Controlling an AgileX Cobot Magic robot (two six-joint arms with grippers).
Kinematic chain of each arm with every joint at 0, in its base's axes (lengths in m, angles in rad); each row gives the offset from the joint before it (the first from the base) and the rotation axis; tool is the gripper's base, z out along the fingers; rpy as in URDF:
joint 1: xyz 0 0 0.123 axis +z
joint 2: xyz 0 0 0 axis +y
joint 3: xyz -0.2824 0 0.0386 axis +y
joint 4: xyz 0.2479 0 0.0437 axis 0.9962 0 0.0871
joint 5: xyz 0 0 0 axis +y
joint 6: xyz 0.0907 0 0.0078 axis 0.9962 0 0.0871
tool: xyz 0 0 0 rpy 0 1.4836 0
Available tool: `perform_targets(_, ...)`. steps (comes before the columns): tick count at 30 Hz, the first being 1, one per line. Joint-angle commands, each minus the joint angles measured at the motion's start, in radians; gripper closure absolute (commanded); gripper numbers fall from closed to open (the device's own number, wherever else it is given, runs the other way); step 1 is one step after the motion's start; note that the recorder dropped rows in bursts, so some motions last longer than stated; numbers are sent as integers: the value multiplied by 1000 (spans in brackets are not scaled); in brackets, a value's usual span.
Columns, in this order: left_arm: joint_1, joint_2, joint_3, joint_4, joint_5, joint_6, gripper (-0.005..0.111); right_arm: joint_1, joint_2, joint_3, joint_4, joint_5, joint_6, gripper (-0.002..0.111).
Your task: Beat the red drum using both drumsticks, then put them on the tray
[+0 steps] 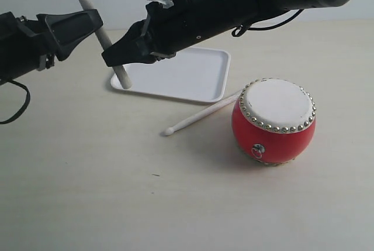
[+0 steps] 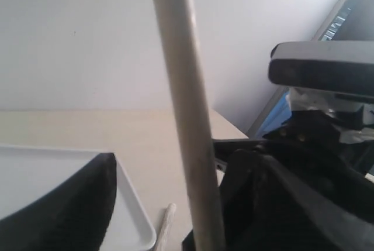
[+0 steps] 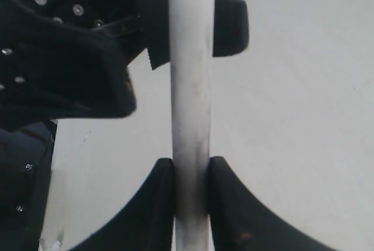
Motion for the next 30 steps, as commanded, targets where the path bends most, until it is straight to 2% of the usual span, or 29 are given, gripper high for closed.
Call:
perform_targets(1, -5, 57, -14, -19, -11, -24, 42, -2, -4, 3, 24, 44, -39, 108)
perform_targets(7, -5, 92, -45, 40, -74, -63, 42, -2, -4, 3, 33, 53, -43, 108)
perform_targets(20, -16, 92, -45, 35, -74, -130, 45, -2, -4, 3, 33, 53, -43, 108)
perform_targets(24, -16, 92, -45, 35, -74, -130, 61, -2, -4, 3, 33, 53, -43, 108)
perform_targets(30, -16, 92, -45, 26, -74, -128, 98, -2, -4, 3, 33, 53, -43, 108)
